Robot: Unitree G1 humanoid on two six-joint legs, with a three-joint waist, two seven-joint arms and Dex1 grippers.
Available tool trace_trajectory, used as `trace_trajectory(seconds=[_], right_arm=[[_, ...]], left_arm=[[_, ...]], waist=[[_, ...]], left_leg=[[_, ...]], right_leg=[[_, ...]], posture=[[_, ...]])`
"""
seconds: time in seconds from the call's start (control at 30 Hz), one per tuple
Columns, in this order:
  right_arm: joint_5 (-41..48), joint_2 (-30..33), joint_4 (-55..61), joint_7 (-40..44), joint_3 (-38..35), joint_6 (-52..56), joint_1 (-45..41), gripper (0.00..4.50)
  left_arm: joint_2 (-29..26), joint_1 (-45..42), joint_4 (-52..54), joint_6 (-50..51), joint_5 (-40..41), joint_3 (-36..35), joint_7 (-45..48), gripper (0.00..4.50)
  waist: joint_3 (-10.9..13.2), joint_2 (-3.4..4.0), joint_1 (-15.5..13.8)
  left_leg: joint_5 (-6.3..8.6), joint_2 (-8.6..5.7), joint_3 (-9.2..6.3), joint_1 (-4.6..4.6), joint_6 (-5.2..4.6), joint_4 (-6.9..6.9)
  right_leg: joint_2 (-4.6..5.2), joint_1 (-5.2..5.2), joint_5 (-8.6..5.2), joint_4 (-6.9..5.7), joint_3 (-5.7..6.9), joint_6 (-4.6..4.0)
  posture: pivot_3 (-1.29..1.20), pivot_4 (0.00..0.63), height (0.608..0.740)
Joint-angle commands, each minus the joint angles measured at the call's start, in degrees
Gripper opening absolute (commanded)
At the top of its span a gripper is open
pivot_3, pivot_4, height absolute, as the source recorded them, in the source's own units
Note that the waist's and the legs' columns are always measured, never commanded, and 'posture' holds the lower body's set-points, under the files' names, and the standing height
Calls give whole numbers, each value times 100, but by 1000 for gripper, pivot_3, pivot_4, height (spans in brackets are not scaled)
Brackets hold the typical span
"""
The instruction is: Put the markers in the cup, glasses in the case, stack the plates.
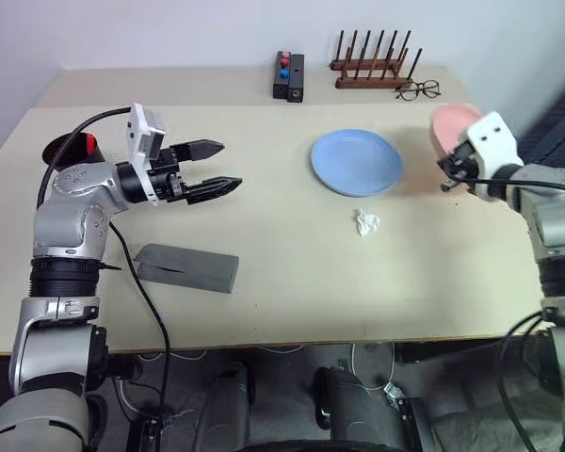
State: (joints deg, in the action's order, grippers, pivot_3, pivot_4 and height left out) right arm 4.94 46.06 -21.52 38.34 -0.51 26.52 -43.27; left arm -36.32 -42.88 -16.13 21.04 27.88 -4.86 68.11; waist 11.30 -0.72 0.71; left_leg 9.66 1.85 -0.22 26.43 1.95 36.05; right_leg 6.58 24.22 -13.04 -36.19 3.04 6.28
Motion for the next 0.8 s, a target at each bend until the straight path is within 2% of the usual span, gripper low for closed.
trace_trajectory(seconds=[0.03, 0.17, 0.27, 0.53, 0.63, 0.73, 0.8], right_arm=[[-22, -362, 108, 30, 97, -459, -348, 29], [-259, -1087, -373, 94, 560, -852, -798, 29], [-418, -1363, -659, 180, 788, -1072, -850, 29], [-798, -1606, -1180, 257, 1115, -1500, -878, 29], [-653, -1622, -1182, 625, 1094, -1401, -863, 29], [-507, -1708, -1198, 614, 896, -1276, -971, 1018], [-403, -1758, -1140, 523, 733, -1164, -1025, 1963]], left_arm=[[13, 132, 435, -38, -9, -290, -499, 4500], [151, 402, 810, 67, 59, -464, -1069, 4500], [171, 655, 1154, 241, 150, -572, -1334, 4500], [62, 1322, 2004, 901, 607, -698, -1417, 4500], [24, 1363, 2076, 1069, 716, -721, -1450, 4500], [18, 1298, 2072, 1112, 765, -668, -1415, 4500], [18, 1242, 2038, 1126, 806, -628, -1355, 4500]], waist=[[0, 0, 7], [1, 2, 34], [1, 2, -6], [1, 2, 4], [2, 3, 15], [2, 3, 12], [2, 3, 10]], left_leg=[[0, 0, 0, 0, 0, -2], [-1, 0, 0, -3, 1, -4], [-1, 0, -1, -1, 2, -3], [-2, -2, -2, 1, 4, -2], [-2, -1, -2, -3, 4, -6], [-2, -1, -2, -4, 4, -6], [-2, -1, -2, -3, 4, -5]], right_leg=[[0, 0, 0, 1, 0, 0], [-1, 1, 1, -4, 0, 1], [-2, 1, 0, -4, 0, 1], [-1, -2, 0, 0, 0, -1], [-2, -1, 0, -1, 0, -1], [-3, -1, 0, -2, -1, -1], [-3, -1, 0, -2, 0, -1]], posture=[[0, 150, 740], [0, 150, 740], [0, 150, 740], [0, 150, 740], [0, 150, 740], [0, 150, 740], [0, 150, 740]])
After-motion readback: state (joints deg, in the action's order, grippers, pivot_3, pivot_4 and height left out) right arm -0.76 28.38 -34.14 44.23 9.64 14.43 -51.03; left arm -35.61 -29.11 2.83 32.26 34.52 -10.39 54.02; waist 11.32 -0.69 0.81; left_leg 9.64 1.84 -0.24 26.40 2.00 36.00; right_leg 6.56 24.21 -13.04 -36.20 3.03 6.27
